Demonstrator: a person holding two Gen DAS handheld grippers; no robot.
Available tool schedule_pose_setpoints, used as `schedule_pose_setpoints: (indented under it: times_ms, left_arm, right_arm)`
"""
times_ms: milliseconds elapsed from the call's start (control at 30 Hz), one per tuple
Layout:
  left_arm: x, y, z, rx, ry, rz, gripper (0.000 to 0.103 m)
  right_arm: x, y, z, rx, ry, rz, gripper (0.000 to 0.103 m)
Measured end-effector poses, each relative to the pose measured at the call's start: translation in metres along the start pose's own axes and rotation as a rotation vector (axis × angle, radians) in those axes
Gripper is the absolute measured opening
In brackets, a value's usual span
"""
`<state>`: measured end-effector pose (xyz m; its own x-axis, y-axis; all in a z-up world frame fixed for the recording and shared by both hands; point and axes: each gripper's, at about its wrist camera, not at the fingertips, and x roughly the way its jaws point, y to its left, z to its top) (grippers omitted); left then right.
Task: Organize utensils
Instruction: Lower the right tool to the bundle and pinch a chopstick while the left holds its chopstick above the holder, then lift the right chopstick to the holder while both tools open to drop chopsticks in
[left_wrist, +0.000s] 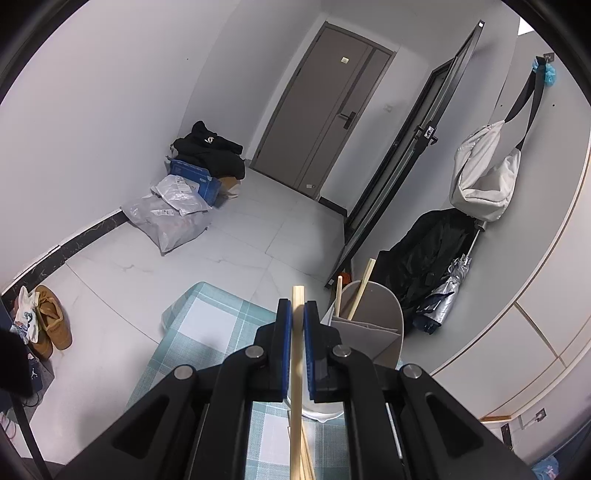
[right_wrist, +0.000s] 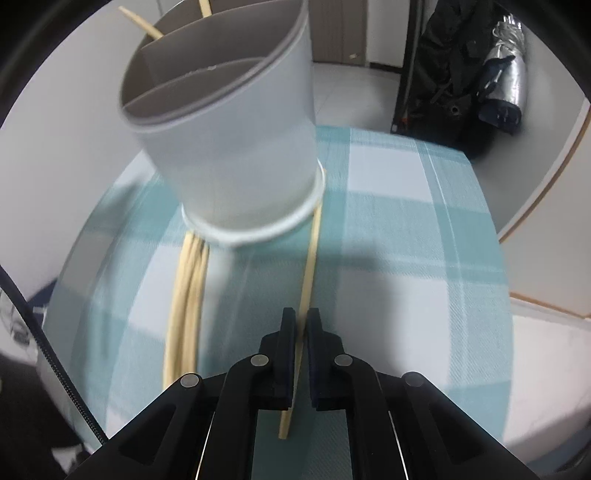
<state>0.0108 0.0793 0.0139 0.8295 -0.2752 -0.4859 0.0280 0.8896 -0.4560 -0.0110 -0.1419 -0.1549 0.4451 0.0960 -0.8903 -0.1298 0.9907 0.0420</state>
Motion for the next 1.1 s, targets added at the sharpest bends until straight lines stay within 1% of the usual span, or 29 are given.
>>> schedule_pose_setpoints:
  times_ms: [100,200,333,367,400,433,500,533,633,700,800,867,900,933,1033,1100]
  left_arm:
    - [-0.002,-0.002,0.0,0.005,-0.005,-0.007,0.003]
    - [-0.002,-0.002,0.0,0.004,-0.003,-0.012,0.003]
    - [0.0,-0.001,-0.001,0.004,0.008,-0.01,0.003]
    - [0.0,-0.001,-0.001,0.005,0.009,-0.009,0.003]
    - [-0.001,0.0,-0.001,0.006,0.009,-0.008,0.003]
    - [-0.001,-0.001,-0.001,0.008,0.01,-0.007,0.003]
    - [-0.001,0.0,-0.002,0.012,0.014,-0.005,0.003]
    - [0.0,0.0,-0.003,0.015,0.016,-0.002,0.003]
    - [0.002,-0.001,-0.005,0.026,0.019,0.001,0.003]
    - [0.002,-0.002,-0.005,0.035,0.021,-0.007,0.003]
    - [0.003,-0.004,-0.006,0.054,0.023,-0.017,0.003]
    - [0.004,-0.006,-0.007,0.071,0.025,-0.018,0.003]
    - [0.004,-0.006,-0.007,0.077,0.028,-0.019,0.003]
    - [0.005,-0.007,-0.008,0.082,0.032,-0.02,0.003]
    - [0.007,-0.009,-0.009,0.103,0.046,-0.013,0.003]
    - [0.008,-0.012,-0.01,0.121,0.061,-0.014,0.003]
  right_arm:
    - [-0.014,-0.013,-0.018,0.004,0.082,0.04,0.004]
    - [-0.028,-0.02,-0.038,-0.028,0.156,0.077,0.004]
    - [-0.037,-0.015,-0.051,-0.106,0.199,0.096,0.008]
    - [-0.038,-0.013,-0.05,-0.121,0.194,0.098,0.008]
    - [-0.038,-0.012,-0.046,-0.132,0.176,0.098,0.012]
    - [-0.035,-0.012,-0.04,-0.139,0.164,0.098,0.019]
    - [-0.028,-0.009,-0.024,-0.156,0.119,0.084,0.028]
    - [-0.029,-0.002,-0.023,-0.158,0.11,0.077,0.027]
    - [-0.01,-0.002,-0.001,-0.145,0.102,0.062,0.027]
    - [0.002,-0.001,0.011,-0.134,0.087,0.027,0.027]
    - [0.007,-0.001,0.022,-0.118,0.066,0.018,0.027]
    - [0.01,-0.002,0.026,-0.108,0.06,0.011,0.019]
    - [0.011,-0.002,0.028,-0.107,0.056,0.005,0.012]
    - [0.011,0.002,0.027,-0.112,0.048,-0.004,0.007]
    - [0.012,0.004,0.03,-0.09,0.036,0.029,0.006]
    - [0.01,-0.004,0.03,-0.065,0.02,0.047,0.006]
